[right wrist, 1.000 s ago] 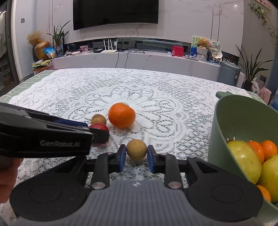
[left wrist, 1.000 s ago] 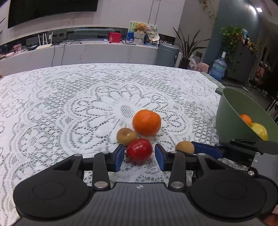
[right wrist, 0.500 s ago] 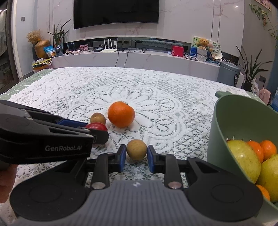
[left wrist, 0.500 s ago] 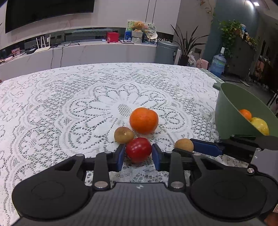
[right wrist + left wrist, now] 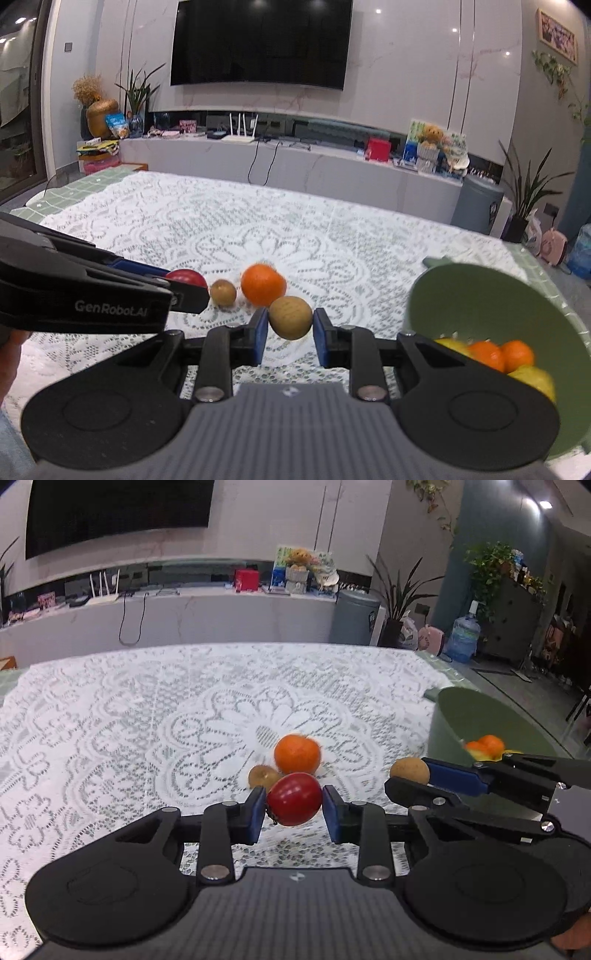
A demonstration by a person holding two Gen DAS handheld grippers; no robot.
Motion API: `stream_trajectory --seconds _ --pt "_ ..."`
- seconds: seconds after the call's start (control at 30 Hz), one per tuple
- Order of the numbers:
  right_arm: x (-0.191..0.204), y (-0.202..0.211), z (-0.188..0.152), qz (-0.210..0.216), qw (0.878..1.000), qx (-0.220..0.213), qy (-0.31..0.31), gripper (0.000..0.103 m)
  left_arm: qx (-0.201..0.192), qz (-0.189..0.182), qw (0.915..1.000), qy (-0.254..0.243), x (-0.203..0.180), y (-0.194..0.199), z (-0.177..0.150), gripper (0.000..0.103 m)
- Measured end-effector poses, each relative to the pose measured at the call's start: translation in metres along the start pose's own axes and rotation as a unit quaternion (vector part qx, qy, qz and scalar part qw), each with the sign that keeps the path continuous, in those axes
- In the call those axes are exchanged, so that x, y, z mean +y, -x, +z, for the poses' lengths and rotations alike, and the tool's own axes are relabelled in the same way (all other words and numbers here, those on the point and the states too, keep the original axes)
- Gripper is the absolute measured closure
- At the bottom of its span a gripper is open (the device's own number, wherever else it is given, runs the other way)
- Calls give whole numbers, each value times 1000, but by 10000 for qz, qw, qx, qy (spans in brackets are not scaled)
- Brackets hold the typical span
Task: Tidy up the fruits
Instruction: 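Lift the tomato and kiwi and carry both over the colander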
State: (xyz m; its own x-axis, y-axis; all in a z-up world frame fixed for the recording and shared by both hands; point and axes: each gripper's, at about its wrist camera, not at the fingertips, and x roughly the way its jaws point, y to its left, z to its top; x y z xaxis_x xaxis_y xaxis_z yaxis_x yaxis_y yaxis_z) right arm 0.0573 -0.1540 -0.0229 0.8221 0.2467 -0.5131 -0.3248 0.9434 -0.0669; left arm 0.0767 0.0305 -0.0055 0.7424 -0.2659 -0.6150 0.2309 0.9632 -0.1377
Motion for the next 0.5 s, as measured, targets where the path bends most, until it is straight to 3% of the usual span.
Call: stream_trajectory --seconds 0.3,0.5 --pt "-20 38 5 -299 9990 -334 -67 80 -398 -116 9987 -281 -29 29 13 66" --pt "-45 54 7 -455 9983 -285 -236 80 -557 -285 9965 -557 -54 35 25 66"
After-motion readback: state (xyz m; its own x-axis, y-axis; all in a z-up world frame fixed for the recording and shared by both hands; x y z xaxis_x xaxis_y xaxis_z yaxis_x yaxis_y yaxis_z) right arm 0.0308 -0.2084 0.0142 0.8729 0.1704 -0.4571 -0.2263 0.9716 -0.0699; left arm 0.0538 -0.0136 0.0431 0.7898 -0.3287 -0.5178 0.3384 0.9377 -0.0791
